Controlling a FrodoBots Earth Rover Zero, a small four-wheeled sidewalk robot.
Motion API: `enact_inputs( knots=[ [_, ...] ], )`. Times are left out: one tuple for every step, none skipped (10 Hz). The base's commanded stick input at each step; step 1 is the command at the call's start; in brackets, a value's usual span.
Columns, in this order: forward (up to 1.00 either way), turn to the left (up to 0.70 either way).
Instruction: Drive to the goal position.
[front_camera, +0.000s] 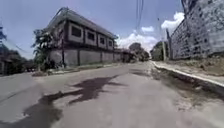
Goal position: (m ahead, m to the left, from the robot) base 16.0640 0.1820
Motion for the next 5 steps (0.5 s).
enact_inputs(
  knots=[
    [1.0, -0.37],
    [1.0, -0.37],
    [1.0, -0.37],
    [1.0, -0.37],
    [1.0, -0.37]
  ],
)
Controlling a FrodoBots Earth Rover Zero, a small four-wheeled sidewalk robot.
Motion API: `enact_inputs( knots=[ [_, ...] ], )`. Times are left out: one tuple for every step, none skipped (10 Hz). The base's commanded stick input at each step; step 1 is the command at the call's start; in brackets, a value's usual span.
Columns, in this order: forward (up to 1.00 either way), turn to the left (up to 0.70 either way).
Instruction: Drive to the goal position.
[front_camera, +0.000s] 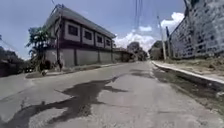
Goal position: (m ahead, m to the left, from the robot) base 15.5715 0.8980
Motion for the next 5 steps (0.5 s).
enact_inputs(
  knots=[
    [1.0, -0.37],
    [1.0, -0.37],
    [1.0, -0.37],
    [1.0, -0.37],
    [1.0, -0.37]
  ],
)
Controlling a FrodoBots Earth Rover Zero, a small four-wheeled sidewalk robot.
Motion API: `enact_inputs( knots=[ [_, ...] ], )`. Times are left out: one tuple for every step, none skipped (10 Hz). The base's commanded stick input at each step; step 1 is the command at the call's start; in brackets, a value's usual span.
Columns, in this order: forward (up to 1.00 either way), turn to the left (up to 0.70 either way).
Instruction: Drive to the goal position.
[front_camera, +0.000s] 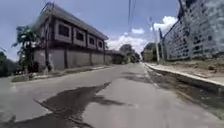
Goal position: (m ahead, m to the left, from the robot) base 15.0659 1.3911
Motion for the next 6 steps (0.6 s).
enact_inputs(
  knots=[
    [1.0, -0.1],
    [1.0, 0.03],
    [1.0, 0.03],
    [1.0, 0.03],
    [1.0, 0.03],
    [1.0, 0.03]
  ],
)
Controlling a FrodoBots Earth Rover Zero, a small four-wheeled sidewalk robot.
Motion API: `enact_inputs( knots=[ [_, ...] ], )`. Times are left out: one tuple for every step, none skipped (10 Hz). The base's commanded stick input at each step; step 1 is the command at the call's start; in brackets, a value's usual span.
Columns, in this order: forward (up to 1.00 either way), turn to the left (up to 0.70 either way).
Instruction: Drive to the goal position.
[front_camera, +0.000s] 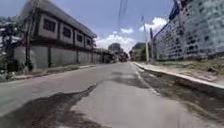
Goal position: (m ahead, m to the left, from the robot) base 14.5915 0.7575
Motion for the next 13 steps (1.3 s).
enact_inputs(
  knots=[
    [1.0, 0.03],
    [1.0, 0.03],
    [1.0, 0.03],
    [1.0, 0.03],
    [1.0, 0.03],
    [1.0, 0.03],
    [1.0, 0.03],
    [1.0, 0.03],
    [1.0, -0.2],
    [1.0, -0.35],
    [1.0, -0.37],
    [1.0, -0.37],
    [1.0, -0.37]
  ],
)
